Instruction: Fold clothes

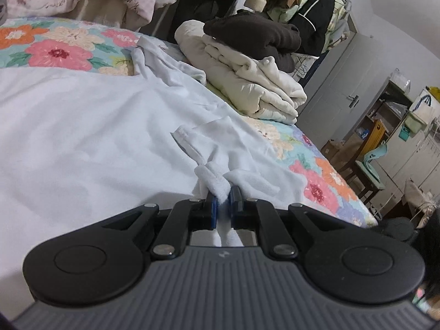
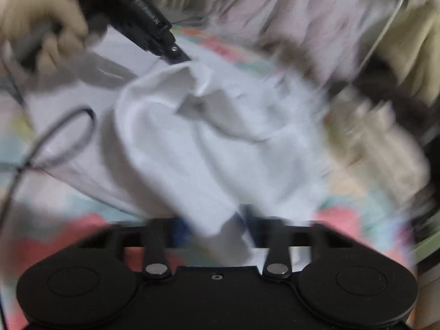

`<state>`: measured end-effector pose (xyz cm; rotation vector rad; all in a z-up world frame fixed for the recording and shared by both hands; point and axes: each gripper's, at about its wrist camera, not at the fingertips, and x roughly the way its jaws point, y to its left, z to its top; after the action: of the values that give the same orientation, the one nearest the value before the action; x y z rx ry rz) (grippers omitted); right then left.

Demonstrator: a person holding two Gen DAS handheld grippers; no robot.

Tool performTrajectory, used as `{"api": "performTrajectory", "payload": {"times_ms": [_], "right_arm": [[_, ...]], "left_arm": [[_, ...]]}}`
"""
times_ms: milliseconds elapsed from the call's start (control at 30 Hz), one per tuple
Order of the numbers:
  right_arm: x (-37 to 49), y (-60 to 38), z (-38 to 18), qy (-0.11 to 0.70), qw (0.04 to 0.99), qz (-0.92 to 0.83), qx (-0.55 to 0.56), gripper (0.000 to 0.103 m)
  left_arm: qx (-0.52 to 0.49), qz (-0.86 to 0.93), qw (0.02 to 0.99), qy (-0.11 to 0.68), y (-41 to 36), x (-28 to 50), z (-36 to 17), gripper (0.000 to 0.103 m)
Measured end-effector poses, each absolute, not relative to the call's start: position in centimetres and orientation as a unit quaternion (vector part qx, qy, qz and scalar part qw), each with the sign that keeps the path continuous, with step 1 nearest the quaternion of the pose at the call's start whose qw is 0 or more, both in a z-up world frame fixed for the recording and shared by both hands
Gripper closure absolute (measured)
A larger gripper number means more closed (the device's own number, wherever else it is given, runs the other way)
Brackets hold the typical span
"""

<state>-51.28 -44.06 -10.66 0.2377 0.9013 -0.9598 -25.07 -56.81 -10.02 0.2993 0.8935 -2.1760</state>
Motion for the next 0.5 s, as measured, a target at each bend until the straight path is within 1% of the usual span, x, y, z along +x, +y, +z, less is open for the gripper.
{"api": "performTrajectory", "payload": {"times_ms": [33, 67, 167, 233, 300, 367, 400, 467, 500], "right_arm": [[-52.8, -45.1, -10.1, 0.402, 0.789, -0.419, 0.199, 0.095], [-54.2, -45.8, -9.5, 0.387, 0.788, -0.397, 0.266, 0.097], [-58.5, -45.5, -8.0, 0.380, 0.765, -0.382, 0.352, 0.098], [-60.9, -44.7, -7.7, 0.383, 0.749, -0.383, 0.382, 0.098], [-61.8, -44.1, -8.7, 0.410, 0.726, -0.388, 0.393, 0.098], [-62.1, -43.5, -9.9, 0.433, 0.707, -0.395, 0.397, 0.099], [-62.0, -43.2, -10.5, 0.439, 0.703, -0.397, 0.395, 0.098], [-61.6, -42.4, -11.0, 0.435, 0.706, -0.398, 0.392, 0.098], [-61.4, -42.0, -10.8, 0.423, 0.710, -0.405, 0.390, 0.095]], "left_arm": [[0.110, -0.851, 0.375, 0.351, -56.8, -25.2, -9.8, 0.096], [0.103, -0.851, 0.375, 0.352, -56.8, -25.3, -9.5, 0.096], [0.094, -0.862, 0.351, 0.353, -56.3, -26.6, -8.4, 0.096], [0.097, -0.869, 0.329, 0.356, -55.6, -28.0, -8.1, 0.096], [0.114, -0.867, 0.314, 0.370, -55.2, -29.5, -8.5, 0.088], [0.145, -0.858, 0.309, 0.383, -54.9, -31.0, -9.8, 0.088], [0.162, -0.854, 0.308, 0.386, -54.7, -31.6, -10.6, 0.085], [0.245, -0.829, 0.319, 0.389, -54.6, -32.7, -12.5, 0.079], [0.274, -0.820, 0.326, 0.382, -54.5, -32.9, -13.1, 0.079]]}}
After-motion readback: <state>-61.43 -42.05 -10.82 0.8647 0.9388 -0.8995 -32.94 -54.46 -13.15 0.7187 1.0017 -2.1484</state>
